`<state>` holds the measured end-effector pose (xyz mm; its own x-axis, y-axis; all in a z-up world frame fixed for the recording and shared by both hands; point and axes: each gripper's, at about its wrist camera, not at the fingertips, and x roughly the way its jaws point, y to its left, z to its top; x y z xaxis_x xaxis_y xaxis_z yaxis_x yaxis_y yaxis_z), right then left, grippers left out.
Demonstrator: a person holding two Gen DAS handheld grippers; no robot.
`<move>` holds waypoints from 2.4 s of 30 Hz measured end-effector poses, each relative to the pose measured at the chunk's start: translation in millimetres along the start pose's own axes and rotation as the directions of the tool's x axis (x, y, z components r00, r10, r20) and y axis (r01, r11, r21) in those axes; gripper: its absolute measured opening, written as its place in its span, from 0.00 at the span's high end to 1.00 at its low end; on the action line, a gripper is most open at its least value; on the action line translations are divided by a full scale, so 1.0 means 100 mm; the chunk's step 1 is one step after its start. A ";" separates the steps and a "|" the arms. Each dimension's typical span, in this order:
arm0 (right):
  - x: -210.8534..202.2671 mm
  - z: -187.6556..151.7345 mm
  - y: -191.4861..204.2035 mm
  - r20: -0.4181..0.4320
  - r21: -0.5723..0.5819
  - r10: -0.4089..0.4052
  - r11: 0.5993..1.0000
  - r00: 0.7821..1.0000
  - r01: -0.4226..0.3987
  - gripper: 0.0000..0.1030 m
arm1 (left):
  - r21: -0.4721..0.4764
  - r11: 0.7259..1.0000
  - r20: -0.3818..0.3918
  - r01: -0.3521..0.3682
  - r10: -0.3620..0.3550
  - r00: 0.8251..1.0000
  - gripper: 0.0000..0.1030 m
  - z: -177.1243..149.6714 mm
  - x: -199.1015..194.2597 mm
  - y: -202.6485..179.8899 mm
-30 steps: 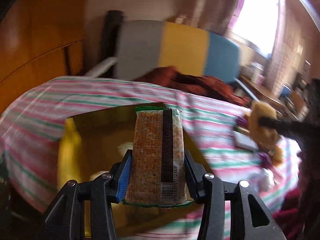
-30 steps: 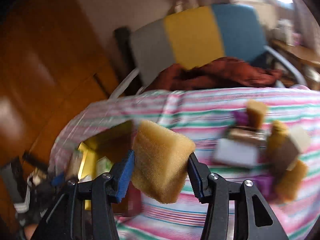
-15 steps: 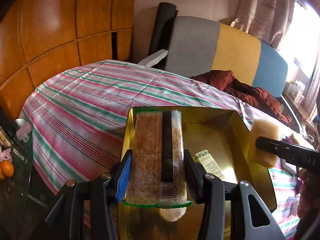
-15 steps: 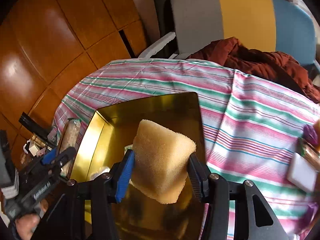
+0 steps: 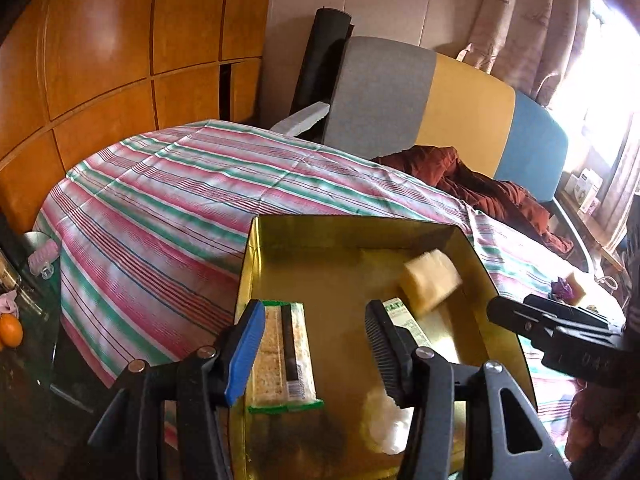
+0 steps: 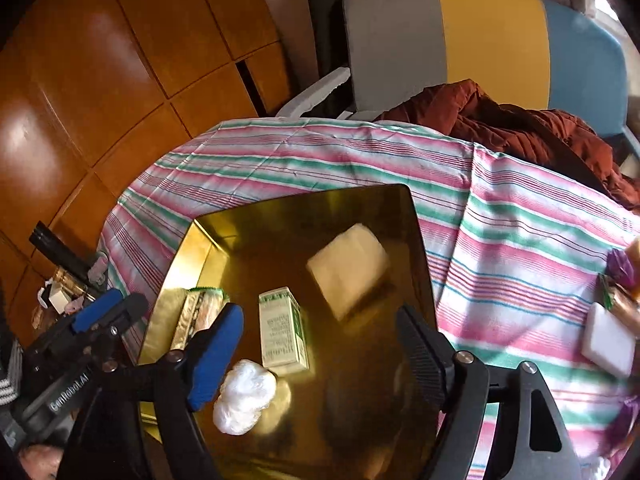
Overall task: Organize objects
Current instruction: 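Carry the cracker packet in the left gripper while the right gripper carries a yellow sponge into the tray, then release the cracker packet in the tray and move the left gripper back to the items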
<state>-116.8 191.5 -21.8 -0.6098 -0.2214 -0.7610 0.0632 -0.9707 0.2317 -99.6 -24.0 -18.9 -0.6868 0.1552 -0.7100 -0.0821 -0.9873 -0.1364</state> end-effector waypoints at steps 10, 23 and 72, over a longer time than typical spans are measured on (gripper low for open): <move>-0.27 -0.27 -0.02 0.063 0.004 -0.094 0.996 0.994 0.094 0.13 | 0.011 1.000 -0.019 0.015 -0.015 1.000 0.49 -0.20 -0.09 -0.05; -0.63 -0.59 0.06 0.140 -0.046 -0.158 0.985 0.977 0.166 0.08 | 0.053 0.998 -0.035 0.042 -0.040 0.999 0.49 -0.39 -0.21 -0.18; -2.23 -1.68 -2.90 -0.008 0.606 -0.583 0.643 0.812 0.468 0.00 | 0.504 0.690 -0.307 0.519 -0.419 0.855 0.49 -0.91 -0.27 -2.42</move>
<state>133.5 506.4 -20.8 -0.5262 0.3854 -0.7580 -0.7233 -0.6716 0.1606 4.3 213.6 -29.4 -0.3310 0.5573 -0.7614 -0.7772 -0.6187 -0.1150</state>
